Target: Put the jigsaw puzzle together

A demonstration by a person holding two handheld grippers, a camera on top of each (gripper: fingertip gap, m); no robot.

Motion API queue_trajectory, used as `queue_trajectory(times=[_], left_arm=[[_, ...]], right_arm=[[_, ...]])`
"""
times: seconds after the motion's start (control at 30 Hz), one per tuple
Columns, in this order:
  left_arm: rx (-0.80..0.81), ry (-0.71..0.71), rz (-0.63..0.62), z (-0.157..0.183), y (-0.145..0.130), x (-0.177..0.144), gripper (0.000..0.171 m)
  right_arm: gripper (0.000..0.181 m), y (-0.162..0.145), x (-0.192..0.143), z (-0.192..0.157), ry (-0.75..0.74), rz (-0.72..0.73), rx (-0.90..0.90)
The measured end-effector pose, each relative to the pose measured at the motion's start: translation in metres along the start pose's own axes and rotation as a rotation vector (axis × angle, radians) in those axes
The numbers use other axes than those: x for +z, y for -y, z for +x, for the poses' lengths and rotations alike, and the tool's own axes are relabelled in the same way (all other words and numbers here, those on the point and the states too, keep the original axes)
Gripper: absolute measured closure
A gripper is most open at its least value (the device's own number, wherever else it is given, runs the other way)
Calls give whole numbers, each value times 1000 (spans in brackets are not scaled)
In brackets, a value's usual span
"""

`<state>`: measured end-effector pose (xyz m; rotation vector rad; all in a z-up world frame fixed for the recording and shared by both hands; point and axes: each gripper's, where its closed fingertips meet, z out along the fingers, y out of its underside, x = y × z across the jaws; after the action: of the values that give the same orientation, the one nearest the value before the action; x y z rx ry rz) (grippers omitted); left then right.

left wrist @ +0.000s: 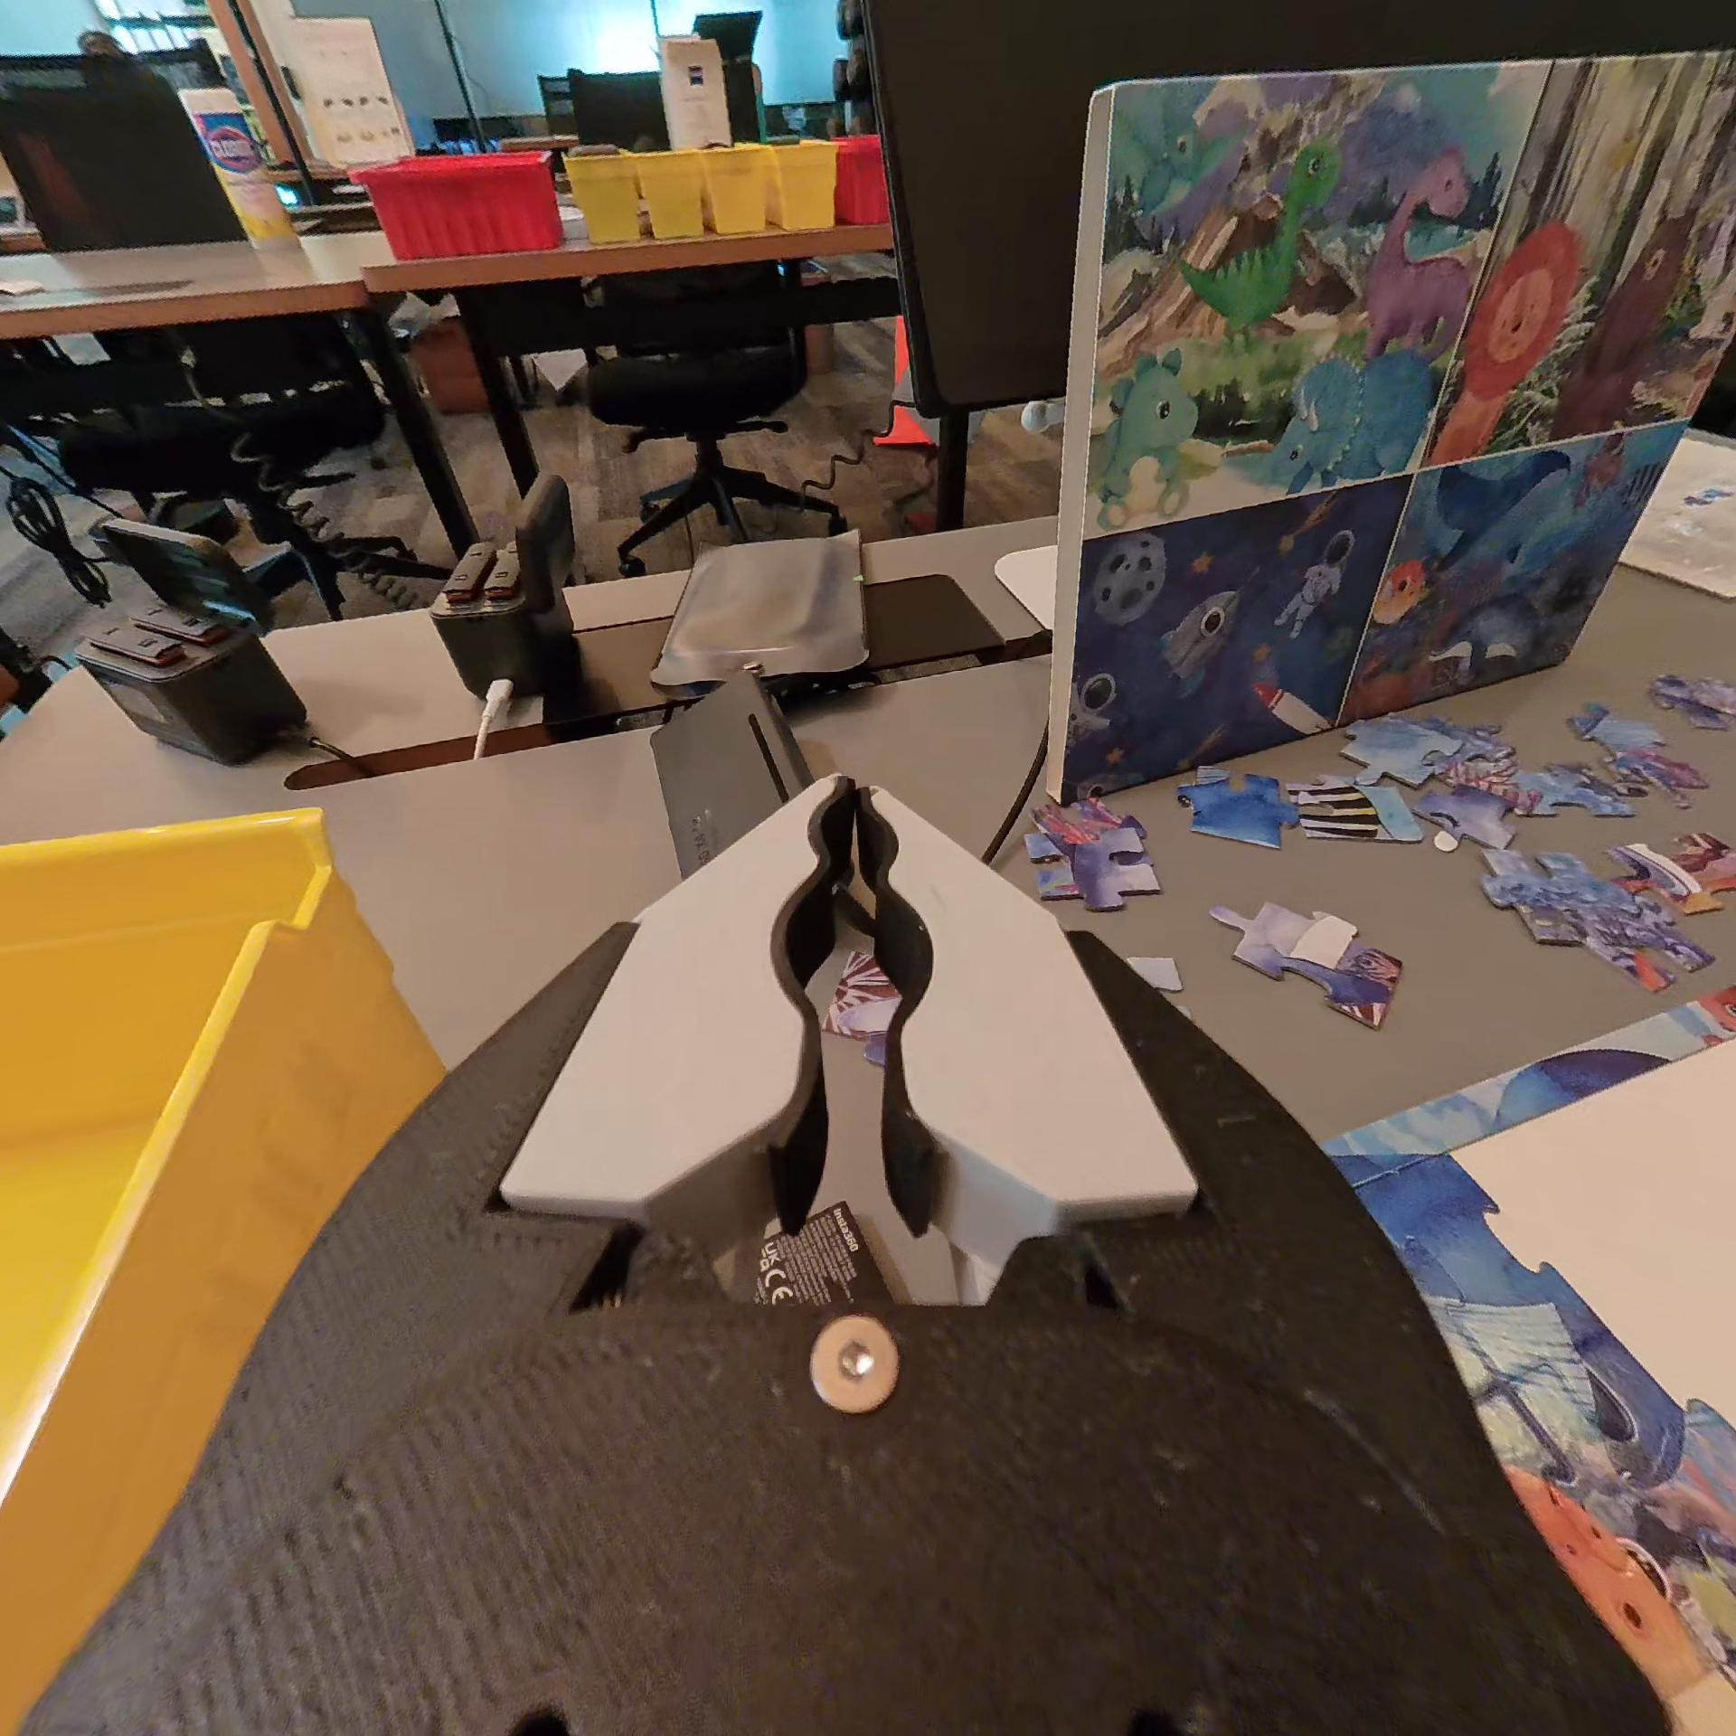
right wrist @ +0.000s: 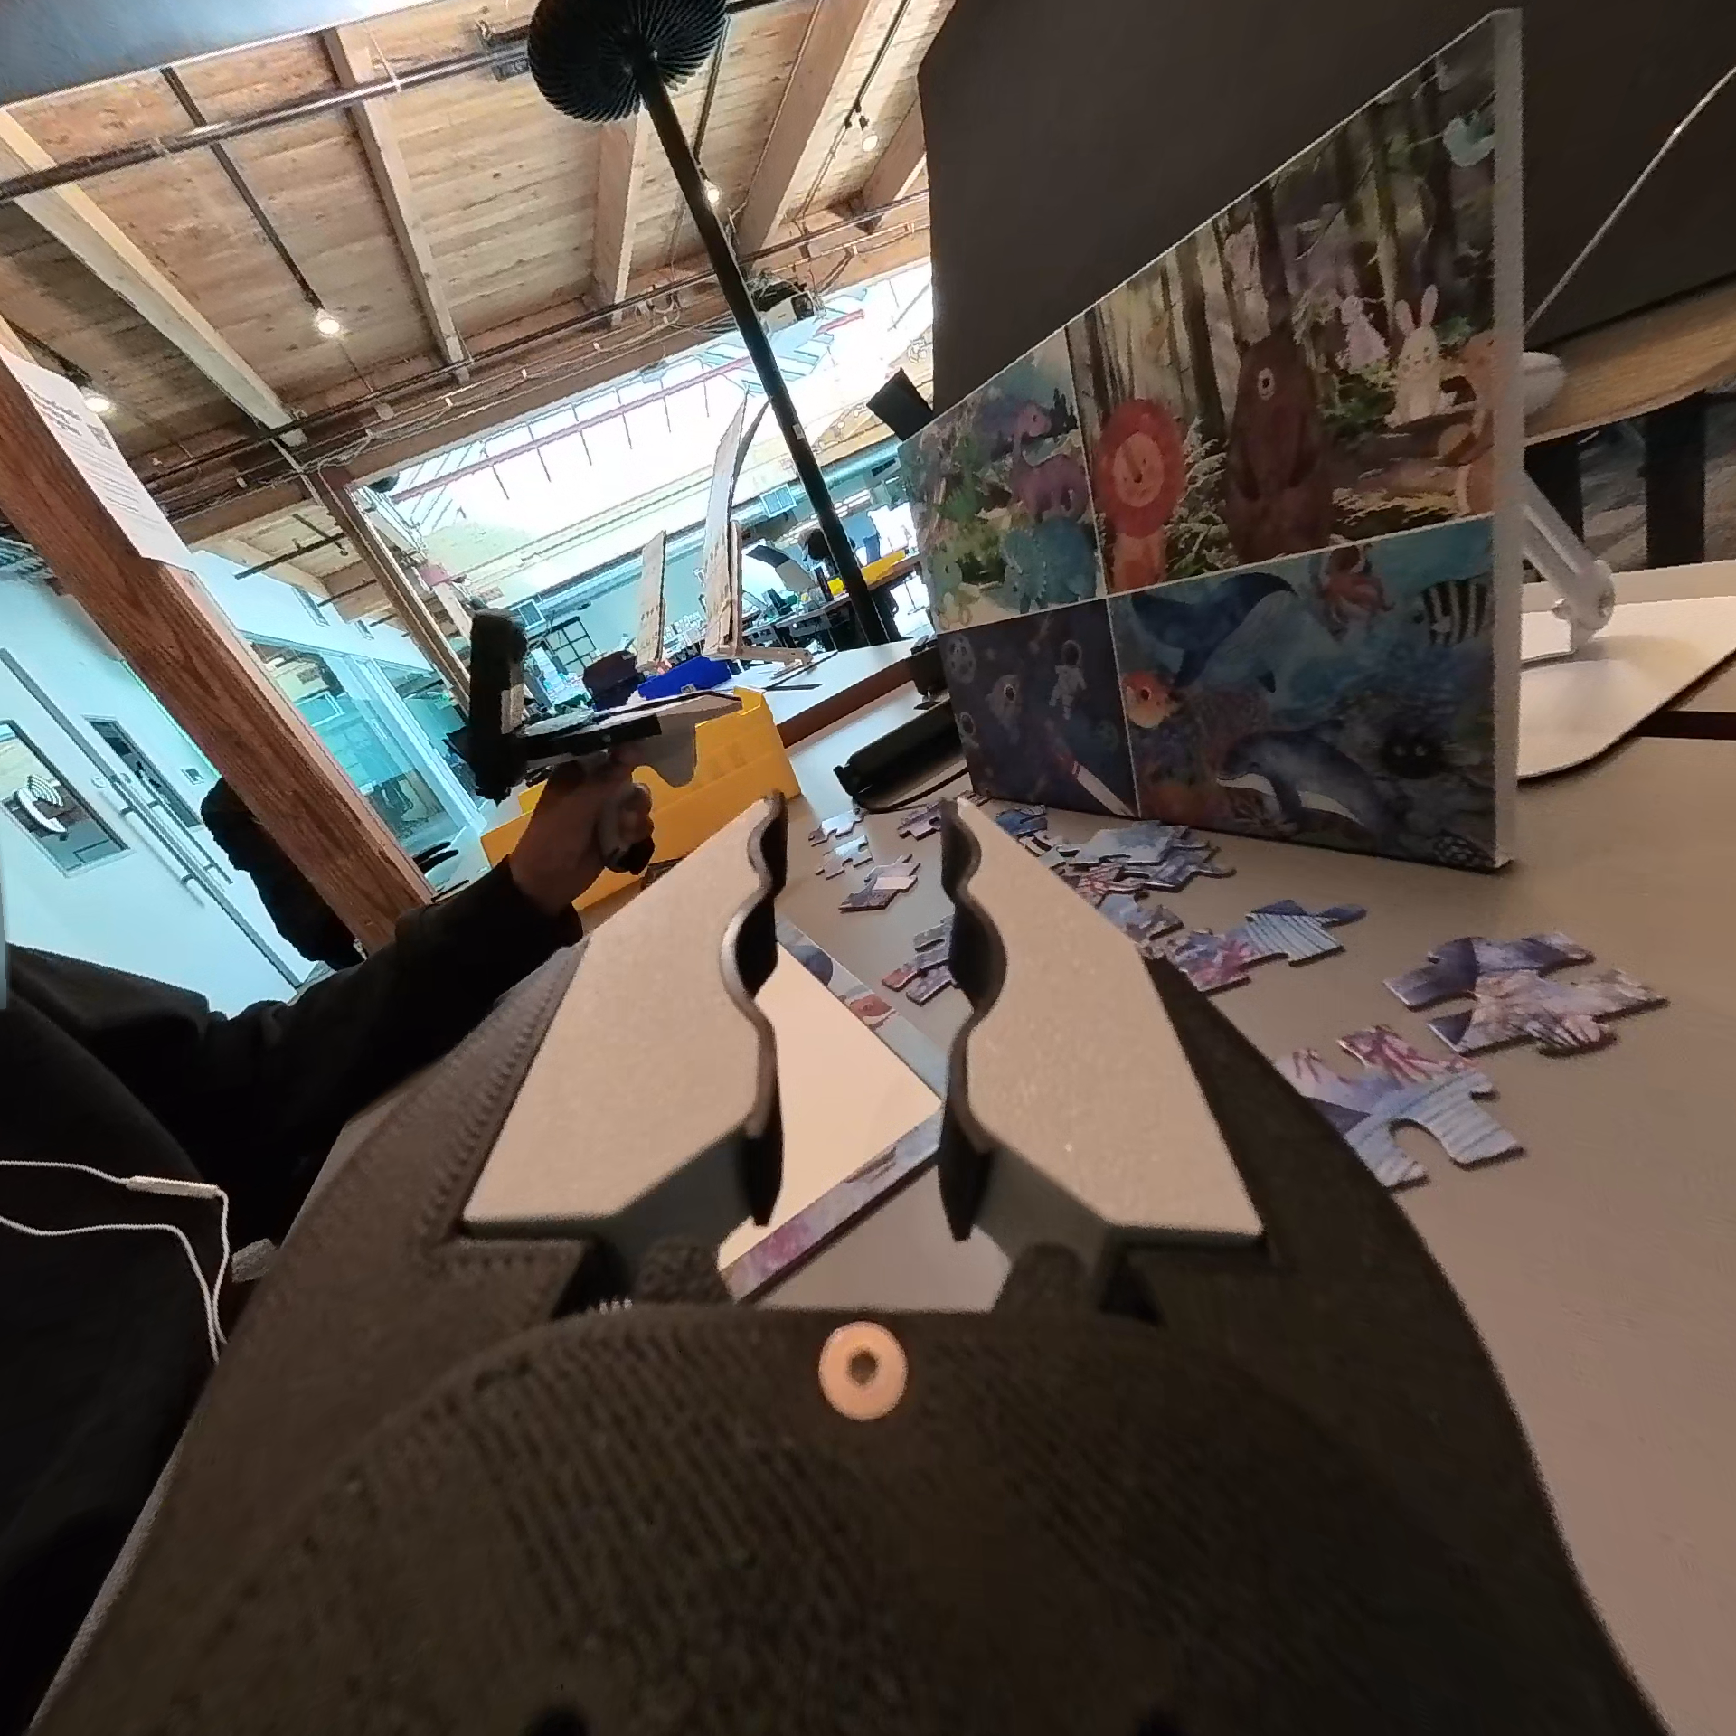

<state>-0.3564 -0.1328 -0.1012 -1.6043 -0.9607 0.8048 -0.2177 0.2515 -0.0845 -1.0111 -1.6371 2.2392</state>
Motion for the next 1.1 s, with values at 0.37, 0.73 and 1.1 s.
queue_trajectory(times=[0.37,0.73,1.1], left_arm=[[5,-65,-36,16,-8,6,171],[51,-113,-99,37,-24,14,161],[81,-135,-146,46,-36,20,156]], right_arm=[[151,-8,5,-2,-10,-49,-30],[151,-8,5,-1,-7,-46,-17],[151,-13,8,-2,2,-63,-11]])
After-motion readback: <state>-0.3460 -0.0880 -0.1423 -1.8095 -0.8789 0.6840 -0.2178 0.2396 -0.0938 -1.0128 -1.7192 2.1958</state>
